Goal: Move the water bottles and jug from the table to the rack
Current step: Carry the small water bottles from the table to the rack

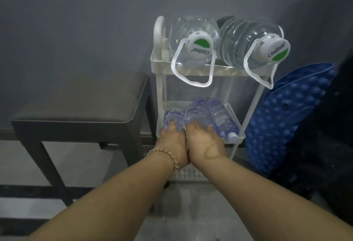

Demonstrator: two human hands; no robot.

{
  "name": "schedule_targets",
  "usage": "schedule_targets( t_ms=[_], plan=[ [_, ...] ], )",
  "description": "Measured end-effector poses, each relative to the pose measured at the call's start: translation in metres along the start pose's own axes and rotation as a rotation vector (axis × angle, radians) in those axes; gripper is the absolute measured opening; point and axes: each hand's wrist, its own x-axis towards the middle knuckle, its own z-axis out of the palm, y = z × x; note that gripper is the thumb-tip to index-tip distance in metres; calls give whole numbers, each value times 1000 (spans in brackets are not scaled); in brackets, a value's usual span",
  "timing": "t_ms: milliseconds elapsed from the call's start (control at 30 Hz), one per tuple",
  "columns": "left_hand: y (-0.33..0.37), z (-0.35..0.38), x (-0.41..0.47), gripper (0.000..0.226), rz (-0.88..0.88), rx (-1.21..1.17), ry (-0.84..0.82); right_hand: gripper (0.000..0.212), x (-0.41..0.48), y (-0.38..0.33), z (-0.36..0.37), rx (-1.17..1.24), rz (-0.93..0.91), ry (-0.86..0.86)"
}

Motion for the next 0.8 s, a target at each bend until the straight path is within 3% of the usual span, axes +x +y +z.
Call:
schedule_targets(
  t_ms=[133, 200, 300, 433, 533, 667, 800],
  plan=[
    [-3, 0, -4, 125, 93, 248, -171, 40, 14, -4, -1, -4, -4, -78],
    [-4, 2, -9, 122, 129, 283, -214, 50, 18, -5, 1, -8, -9, -114],
    [-8, 0, -15, 125, 70, 132, -163, 43, 20, -5, 6, 39, 11, -58],
    [-5, -2, -12, 100, 64, -39, -28, 31, 17, 3, 8, 112, 27, 58],
    [0, -8, -13, 71, 65, -115, 67, 38, 10, 11, 7, 144, 12, 110],
    [0, -9, -15, 65, 207, -96, 233, 54, -9, 19, 24, 281, -177, 336],
    [-14, 7, -13, 59, 348, 20, 331, 50, -20, 32, 45, 198, -268, 514]
  ],
)
